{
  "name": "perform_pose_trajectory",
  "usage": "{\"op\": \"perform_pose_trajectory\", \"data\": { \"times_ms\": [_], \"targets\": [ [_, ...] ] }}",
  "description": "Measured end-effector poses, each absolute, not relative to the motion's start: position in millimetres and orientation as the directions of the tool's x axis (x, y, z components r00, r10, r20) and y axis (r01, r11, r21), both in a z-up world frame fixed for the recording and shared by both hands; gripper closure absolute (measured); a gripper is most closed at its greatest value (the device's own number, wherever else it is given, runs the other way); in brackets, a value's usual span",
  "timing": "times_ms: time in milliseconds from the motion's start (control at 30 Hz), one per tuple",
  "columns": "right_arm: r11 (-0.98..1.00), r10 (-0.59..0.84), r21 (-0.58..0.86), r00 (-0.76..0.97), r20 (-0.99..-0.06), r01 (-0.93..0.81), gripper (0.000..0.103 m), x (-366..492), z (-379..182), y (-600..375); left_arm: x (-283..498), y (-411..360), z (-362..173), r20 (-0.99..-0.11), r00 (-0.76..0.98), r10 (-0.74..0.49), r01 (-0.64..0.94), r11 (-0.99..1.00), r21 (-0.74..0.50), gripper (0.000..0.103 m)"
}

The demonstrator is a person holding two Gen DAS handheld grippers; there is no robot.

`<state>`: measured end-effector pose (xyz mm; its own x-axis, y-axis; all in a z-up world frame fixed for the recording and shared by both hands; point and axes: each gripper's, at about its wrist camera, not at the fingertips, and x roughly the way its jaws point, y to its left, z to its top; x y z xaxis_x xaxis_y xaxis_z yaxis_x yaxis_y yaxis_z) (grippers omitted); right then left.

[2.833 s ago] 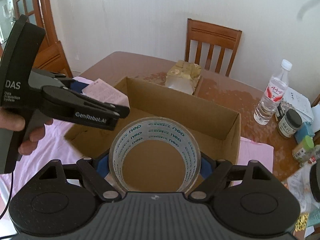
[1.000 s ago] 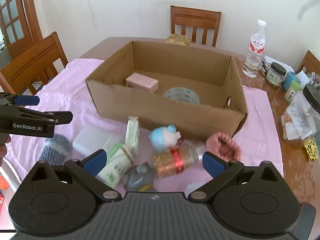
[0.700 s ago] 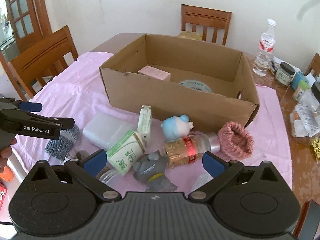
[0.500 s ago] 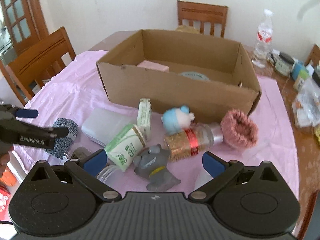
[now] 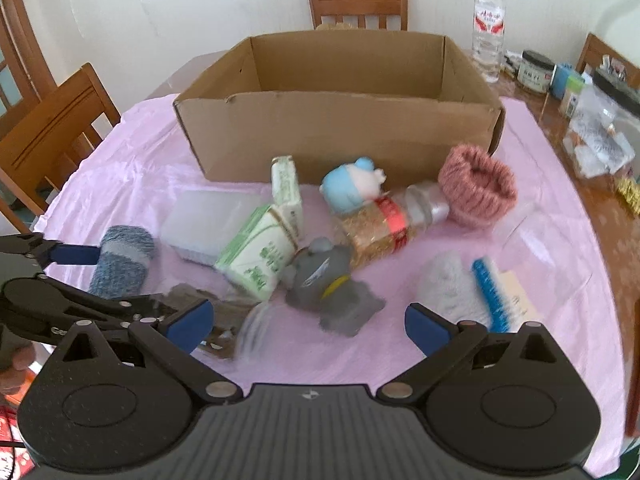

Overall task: Organize objects
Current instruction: 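Grasp the blue knit cuff with the left tool while the right tool grasps the cookie jar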

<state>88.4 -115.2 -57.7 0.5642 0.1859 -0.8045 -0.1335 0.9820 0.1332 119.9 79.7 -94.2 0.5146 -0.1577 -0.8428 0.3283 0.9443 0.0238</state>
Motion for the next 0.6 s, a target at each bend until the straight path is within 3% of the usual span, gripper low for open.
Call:
{"op": "perform_pose_trajectory", "data": {
  "times_ms": [600],
  "targets": [
    [0.982, 0.184, 0.177, 0.541, -0.821, -0.066, 0.000, 90, -80, -52, 130, 126, -107, -0.846, 0.511, -0.151, 0.374, 0.926, 0.061, 0.001]
  ]
}}
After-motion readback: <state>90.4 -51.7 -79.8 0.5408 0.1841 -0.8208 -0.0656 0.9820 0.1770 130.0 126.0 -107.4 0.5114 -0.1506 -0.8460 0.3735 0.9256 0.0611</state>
